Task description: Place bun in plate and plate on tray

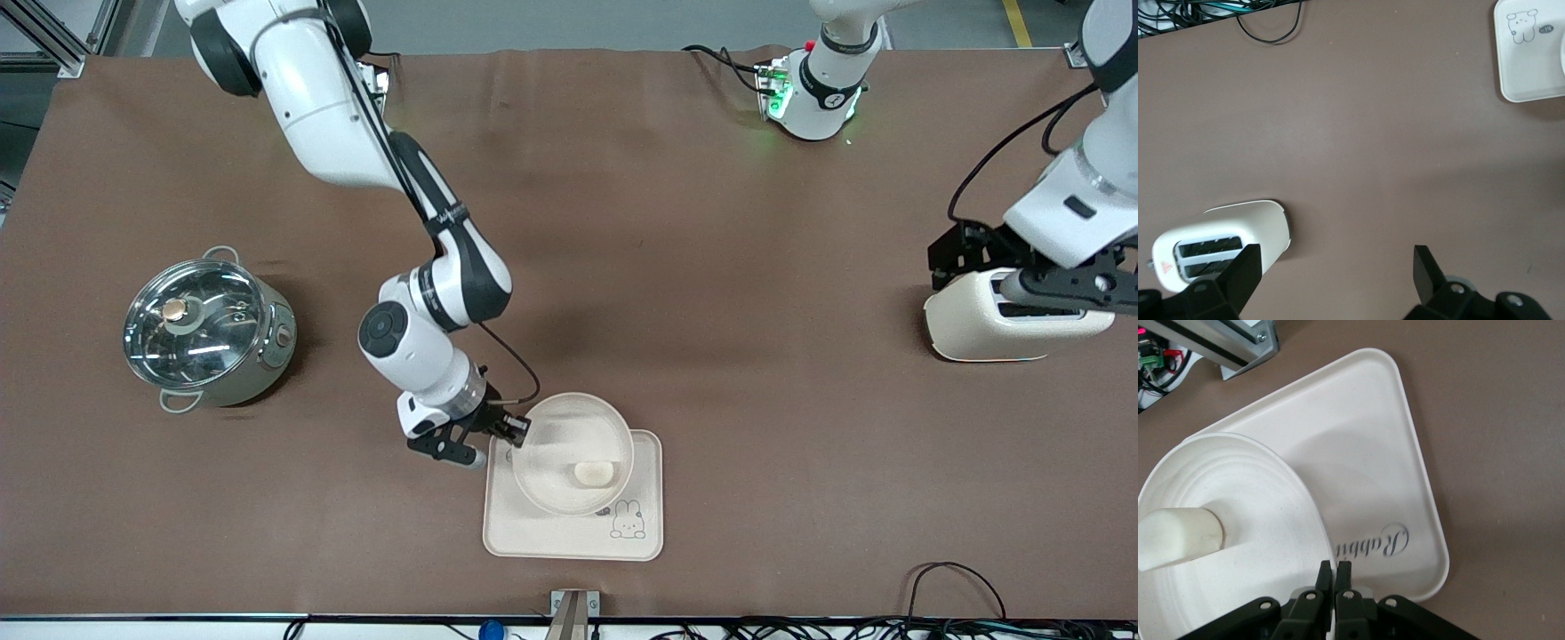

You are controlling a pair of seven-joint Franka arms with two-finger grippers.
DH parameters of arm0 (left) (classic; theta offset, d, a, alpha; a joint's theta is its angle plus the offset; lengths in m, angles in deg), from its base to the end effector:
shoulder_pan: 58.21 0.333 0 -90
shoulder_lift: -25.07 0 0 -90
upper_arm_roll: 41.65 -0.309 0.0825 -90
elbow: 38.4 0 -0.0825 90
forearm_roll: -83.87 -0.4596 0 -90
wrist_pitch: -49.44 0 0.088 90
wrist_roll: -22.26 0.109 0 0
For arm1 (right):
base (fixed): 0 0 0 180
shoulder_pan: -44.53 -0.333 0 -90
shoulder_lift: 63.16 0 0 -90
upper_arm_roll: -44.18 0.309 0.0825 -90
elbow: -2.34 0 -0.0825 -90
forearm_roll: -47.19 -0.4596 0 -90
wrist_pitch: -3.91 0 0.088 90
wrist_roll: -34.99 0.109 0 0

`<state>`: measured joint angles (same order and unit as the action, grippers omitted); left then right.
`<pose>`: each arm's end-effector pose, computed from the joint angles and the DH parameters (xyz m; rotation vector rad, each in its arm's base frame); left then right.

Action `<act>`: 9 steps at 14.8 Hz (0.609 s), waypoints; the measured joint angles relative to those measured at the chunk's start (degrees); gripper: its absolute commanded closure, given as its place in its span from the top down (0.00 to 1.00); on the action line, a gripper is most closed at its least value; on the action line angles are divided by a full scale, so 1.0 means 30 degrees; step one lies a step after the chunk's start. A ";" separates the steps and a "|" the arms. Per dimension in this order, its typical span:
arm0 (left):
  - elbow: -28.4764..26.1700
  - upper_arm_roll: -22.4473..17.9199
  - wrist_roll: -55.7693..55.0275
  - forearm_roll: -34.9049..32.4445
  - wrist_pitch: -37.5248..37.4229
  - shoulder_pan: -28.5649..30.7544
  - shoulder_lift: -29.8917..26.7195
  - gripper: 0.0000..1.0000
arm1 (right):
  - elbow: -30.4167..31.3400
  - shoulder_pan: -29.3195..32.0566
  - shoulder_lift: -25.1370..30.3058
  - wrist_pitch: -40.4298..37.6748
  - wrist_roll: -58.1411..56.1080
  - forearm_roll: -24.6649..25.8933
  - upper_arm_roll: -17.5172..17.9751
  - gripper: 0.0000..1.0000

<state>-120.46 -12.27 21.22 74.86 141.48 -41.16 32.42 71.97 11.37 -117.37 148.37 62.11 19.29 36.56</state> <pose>0.6607 -0.1064 0.6219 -3.0388 0.2931 -0.1108 0.7526 0.3900 0.1924 -2.7050 0.4058 -0.2975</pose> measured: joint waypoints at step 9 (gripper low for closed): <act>-0.0034 -0.8083 0.0190 0.1828 -0.0918 -0.6473 -0.0822 1.00 | -0.3121 0.0733 -0.2732 0.0124 -0.1019 0.0000 0.0003 0.03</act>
<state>-120.56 -36.51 21.79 80.34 138.72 -60.58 29.96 62.61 13.57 -125.57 148.74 59.05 19.29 36.56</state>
